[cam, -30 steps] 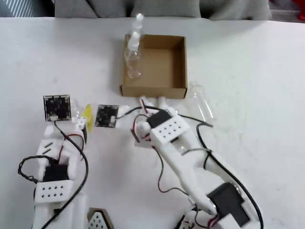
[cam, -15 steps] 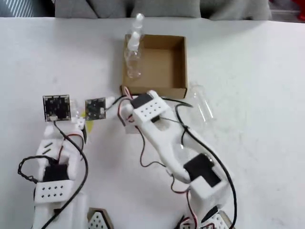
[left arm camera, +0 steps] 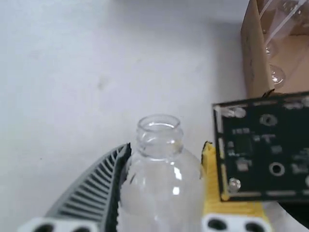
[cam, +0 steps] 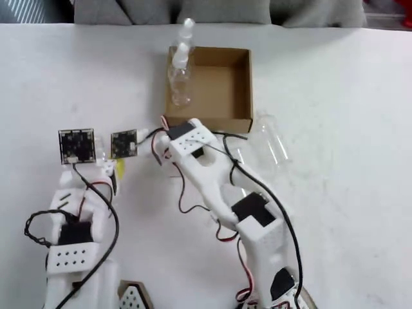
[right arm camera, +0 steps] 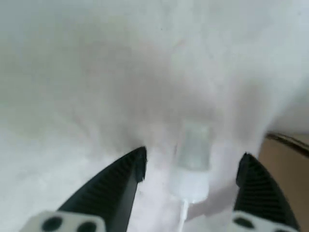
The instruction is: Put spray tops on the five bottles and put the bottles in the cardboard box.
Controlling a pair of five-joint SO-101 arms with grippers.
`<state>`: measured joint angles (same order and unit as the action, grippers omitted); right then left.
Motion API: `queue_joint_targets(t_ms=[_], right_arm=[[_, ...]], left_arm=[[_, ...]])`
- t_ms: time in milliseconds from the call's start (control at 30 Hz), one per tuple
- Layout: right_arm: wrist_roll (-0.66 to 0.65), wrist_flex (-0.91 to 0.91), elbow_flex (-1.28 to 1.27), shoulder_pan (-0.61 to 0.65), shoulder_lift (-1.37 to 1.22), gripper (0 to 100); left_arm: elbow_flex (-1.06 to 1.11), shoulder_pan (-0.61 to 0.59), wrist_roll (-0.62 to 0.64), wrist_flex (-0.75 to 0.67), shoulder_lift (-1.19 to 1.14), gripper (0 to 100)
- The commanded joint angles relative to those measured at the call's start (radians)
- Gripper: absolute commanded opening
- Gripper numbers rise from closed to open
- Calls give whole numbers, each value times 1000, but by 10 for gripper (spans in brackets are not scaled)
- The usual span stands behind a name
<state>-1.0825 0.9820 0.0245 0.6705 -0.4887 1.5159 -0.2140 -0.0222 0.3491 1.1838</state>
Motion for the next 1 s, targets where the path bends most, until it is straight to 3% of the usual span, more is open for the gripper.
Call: queue_joint_targets(t_ms=[0, 67, 267, 467, 967], right_arm=[[-6, 74, 75, -22, -13, 193], [-6, 120, 118, -33, -25, 173], [-5, 226, 221, -67, -71, 238], [57, 228, 270, -65, -120, 183], [57, 223, 288, -61, -136, 219]], left_arm=[[-18, -4, -11, -32, 27, 90], [-18, -4, -11, -32, 27, 90], [-18, -28, -9, -32, 27, 90], [-18, -30, -9, -32, 27, 90], [-18, -30, -9, -32, 27, 90]])
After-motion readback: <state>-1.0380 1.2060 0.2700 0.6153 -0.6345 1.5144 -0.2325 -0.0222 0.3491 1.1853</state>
